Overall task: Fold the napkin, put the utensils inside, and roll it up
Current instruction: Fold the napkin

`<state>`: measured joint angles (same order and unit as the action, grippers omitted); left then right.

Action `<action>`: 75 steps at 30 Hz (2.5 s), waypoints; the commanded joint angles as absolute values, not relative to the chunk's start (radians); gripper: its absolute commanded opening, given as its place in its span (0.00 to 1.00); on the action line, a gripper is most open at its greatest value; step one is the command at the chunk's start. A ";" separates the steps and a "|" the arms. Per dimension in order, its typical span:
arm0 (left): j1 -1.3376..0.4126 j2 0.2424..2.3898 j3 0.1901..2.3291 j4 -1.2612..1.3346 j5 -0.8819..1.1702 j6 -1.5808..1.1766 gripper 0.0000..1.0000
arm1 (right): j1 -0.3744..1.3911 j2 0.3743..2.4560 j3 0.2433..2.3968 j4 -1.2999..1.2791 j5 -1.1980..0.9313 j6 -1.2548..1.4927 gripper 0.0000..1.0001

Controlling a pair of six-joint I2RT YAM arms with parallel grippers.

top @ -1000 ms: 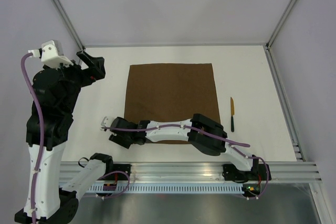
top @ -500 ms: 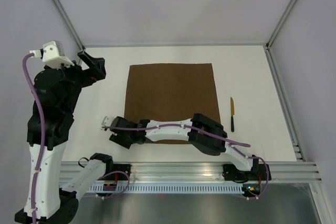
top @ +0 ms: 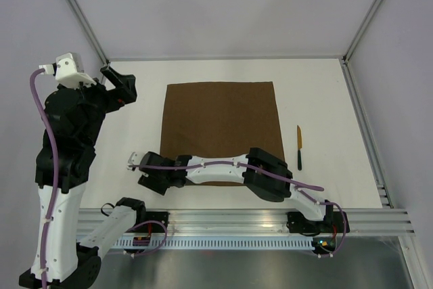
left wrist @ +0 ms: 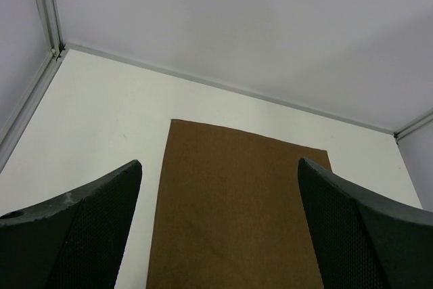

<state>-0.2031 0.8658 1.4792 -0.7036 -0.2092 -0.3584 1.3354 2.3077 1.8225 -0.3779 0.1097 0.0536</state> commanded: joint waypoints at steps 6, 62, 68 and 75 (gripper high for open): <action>-0.201 0.870 1.454 -0.689 -0.221 -0.314 1.00 | 1.355 2.293 1.827 -0.416 0.112 0.072 0.62; -0.201 0.882 1.414 -0.638 -0.213 -0.327 1.00 | 1.197 2.114 1.804 -0.422 -0.161 0.089 0.00; -0.201 0.893 1.405 -0.618 -0.198 -0.331 1.00 | 1.111 2.056 1.770 -0.423 -0.179 0.083 0.01; -0.201 0.908 1.404 -0.597 -0.181 -0.339 1.00 | 0.944 1.987 1.697 -0.407 -0.190 0.046 0.00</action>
<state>-0.2031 0.9054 1.4059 -0.6453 -0.2016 -0.3580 1.0080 2.0609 1.7180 -0.4191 -0.1833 0.0566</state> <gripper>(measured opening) 0.994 0.010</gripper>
